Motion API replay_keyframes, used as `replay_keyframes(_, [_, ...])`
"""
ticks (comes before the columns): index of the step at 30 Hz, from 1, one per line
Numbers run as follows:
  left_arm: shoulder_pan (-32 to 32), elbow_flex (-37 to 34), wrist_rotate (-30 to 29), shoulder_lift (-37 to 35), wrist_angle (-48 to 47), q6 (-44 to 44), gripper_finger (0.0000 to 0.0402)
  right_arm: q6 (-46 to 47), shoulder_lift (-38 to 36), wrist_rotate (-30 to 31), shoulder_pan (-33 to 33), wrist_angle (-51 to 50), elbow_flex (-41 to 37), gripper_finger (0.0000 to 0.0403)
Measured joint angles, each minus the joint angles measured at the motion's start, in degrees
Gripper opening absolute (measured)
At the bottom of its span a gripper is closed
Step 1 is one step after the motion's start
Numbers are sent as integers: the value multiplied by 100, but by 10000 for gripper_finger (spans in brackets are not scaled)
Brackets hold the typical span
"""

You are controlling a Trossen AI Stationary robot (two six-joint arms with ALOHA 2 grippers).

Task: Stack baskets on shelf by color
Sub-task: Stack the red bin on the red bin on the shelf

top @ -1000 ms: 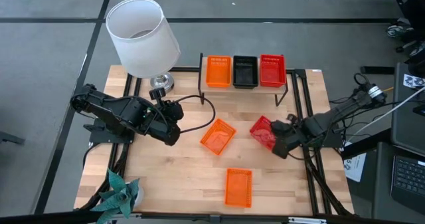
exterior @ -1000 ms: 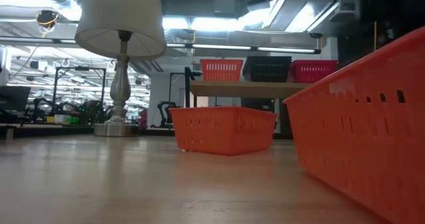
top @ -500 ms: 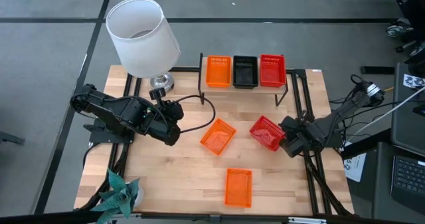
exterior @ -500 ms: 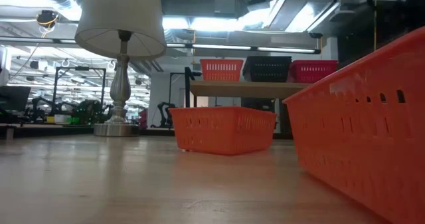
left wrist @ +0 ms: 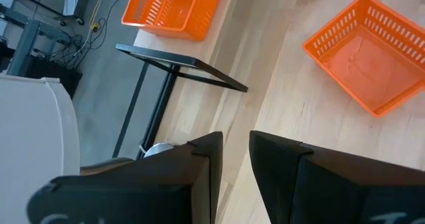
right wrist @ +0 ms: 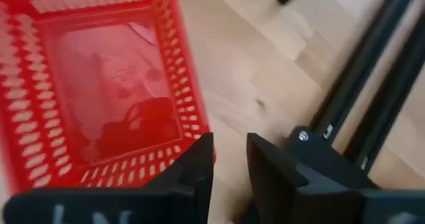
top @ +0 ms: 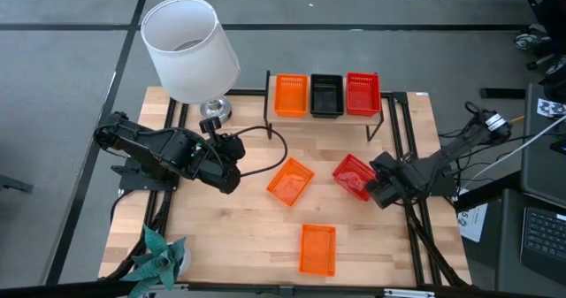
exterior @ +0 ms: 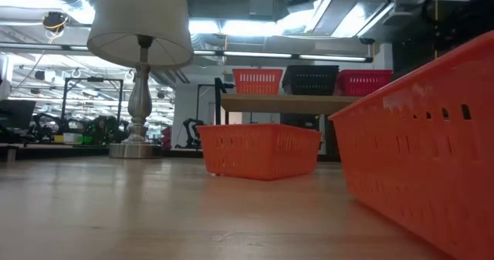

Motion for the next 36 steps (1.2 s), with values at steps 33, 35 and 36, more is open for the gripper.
replay_keyframes(33, [0, 0, 0, 20, -7, -1, 69, -3349, 1658, -1005, -1249, 2043, 803, 84])
replay_keyframes(35, [0, 0, 0, 20, -7, -1, 69, -4137, 1658, -1139, -1105, 2108, 905, 84])
replay_keyframes(36, [-1, 0, 0, 20, -7, 0, 69, -4574, 1658, -1200, -1025, 2159, 923, 84])
